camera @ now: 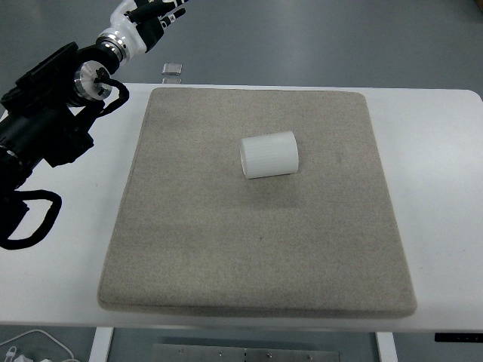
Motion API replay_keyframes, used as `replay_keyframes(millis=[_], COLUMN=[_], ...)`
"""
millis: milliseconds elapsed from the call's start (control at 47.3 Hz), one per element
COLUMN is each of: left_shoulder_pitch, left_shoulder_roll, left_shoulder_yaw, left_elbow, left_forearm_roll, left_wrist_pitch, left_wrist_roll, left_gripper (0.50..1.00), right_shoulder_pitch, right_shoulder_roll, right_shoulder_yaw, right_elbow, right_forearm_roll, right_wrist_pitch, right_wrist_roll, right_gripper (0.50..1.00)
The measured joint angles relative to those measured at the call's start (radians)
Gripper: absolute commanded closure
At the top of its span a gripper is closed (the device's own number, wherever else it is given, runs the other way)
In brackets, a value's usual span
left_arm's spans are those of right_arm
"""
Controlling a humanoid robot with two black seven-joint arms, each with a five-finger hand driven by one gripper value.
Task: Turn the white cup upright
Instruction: 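Raise the left hand and swing it over the pad toward the cup, then lower the left hand onto the lying white cup, fingers around it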
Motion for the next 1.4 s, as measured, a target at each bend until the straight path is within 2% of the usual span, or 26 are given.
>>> replay_keyframes(millis=[169,402,634,824,909,1184,1395], left_shoulder_pitch=[-0.014,-0.087,-0.186,-0.206,-0.207,-0.229,-0.257], left_shoulder_roll=[0.009,0.073,0.153,0.198,0.231,0.265,0.253], left_shoulder_yaw=[0.096,0.289,0.414,0.459,0.476,0.613,0.665], left_elbow=[-0.073,-0.155,-0.346,-0.466,-0.553,-0.775,-0.828], left_forearm_roll=[0.089,0.131,0.173,0.308,0.351,0.426,0.526], left_wrist_pitch=[-0.003,-0.004,0.023,0.034,0.035,0.133,0.161], left_wrist_roll=[0.001,0.013,0.140,0.195,0.230,0.289,0.324], left_gripper=[0.504,0.506,0.504,0.504,0.506,0.506,0.508], right_shoulder_pitch=[0.000,0.000,0.000,0.000,0.000,0.000,0.000], right_shoulder_roll=[0.000,0.000,0.000,0.000,0.000,0.000,0.000], right_shoulder_yaw=[0.000,0.000,0.000,0.000,0.000,0.000,0.000], right_elbow=[0.000,0.000,0.000,0.000,0.000,0.000,0.000], right_forearm_roll=[0.000,0.000,0.000,0.000,0.000,0.000,0.000], right_wrist_pitch=[0.000,0.000,0.000,0.000,0.000,0.000,0.000], right_wrist_roll=[0.000,0.000,0.000,0.000,0.000,0.000,0.000], right_gripper=[0.572,0.570,0.572,0.570,0.570,0.570,0.572])
